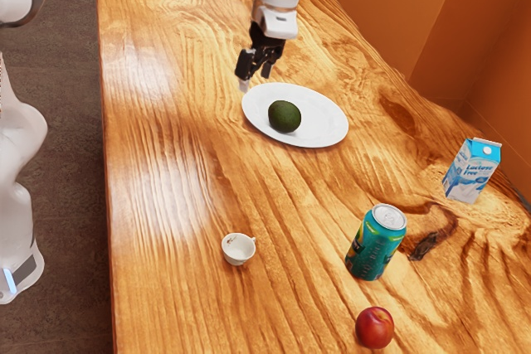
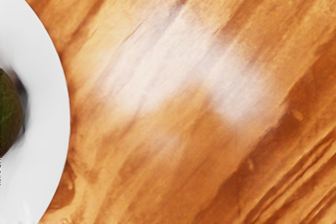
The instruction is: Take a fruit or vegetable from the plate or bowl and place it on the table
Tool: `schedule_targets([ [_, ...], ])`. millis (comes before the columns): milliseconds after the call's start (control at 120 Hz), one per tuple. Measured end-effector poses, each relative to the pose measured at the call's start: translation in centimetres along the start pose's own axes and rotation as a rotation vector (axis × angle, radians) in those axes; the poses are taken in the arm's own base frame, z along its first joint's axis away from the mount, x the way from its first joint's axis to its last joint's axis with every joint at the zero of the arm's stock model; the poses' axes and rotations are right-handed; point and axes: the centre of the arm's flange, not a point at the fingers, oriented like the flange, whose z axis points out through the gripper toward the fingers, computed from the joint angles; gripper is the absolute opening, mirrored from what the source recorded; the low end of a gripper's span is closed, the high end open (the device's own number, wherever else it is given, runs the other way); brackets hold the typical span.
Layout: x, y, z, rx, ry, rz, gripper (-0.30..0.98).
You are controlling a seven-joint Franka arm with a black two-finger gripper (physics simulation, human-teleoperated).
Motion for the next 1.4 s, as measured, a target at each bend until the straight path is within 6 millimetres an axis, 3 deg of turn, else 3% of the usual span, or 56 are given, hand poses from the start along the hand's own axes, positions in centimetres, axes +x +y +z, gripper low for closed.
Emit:
schedule_targets([
  [233,1.3,-2.9,3.8,-0.029,-0.051,-0.196,0.69],
  [500,1.3,-4.2,4.1,-0.023,-0.023,-0.297,0.69],
  [658,2.3,-6.7,4.1,0.023,-0.035,-0.31,0.69],
  [842,-1.5,-11.4,5.9,0.024,-0.027,-0.383,0.69],
  [908,-1.8,-12.2,6.3,0.023,-0.021,-0.381,0.69],
  [1033,-0.4,-12.6,7.4,0.019,-0.011,-0.334,0.69],
  [1233,4.3,-11.8,8.5,0.014,0.004,-0.206,0.69],
  [1400,4.7,-12.1,9.3,0.013,-0.002,-0.151,0.69],
])
